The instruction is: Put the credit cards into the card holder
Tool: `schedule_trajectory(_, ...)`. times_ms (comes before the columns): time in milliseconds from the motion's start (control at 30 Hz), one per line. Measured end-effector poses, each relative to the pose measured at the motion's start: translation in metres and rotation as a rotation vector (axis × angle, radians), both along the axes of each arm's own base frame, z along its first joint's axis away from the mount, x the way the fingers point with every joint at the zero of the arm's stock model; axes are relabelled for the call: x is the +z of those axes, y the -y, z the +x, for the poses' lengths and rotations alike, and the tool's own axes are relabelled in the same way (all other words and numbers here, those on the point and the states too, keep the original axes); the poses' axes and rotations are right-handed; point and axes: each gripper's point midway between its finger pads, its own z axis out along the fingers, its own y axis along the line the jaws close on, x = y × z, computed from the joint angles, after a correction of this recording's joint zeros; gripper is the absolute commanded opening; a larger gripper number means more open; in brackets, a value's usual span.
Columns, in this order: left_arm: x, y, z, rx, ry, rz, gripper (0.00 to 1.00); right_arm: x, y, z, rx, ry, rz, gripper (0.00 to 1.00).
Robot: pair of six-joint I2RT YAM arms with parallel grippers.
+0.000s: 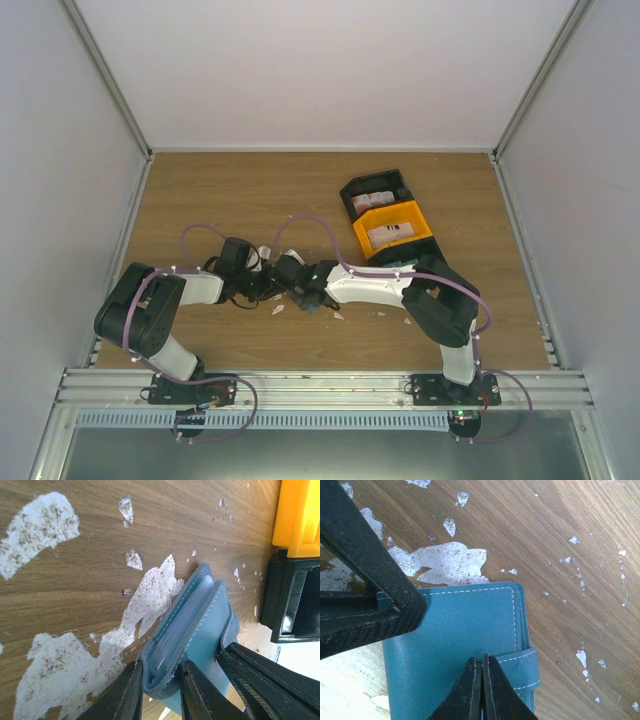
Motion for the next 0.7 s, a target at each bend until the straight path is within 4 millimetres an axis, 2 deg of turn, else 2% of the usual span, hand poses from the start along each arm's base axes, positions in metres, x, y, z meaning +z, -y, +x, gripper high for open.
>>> schedule_trajectory(700,-0.0006,-0.0002,0.001,0.0,-0.002,-0.008,0.24,-0.0032,-0.002,-0.0021,-0.065,-0.01,0.075,0.0)
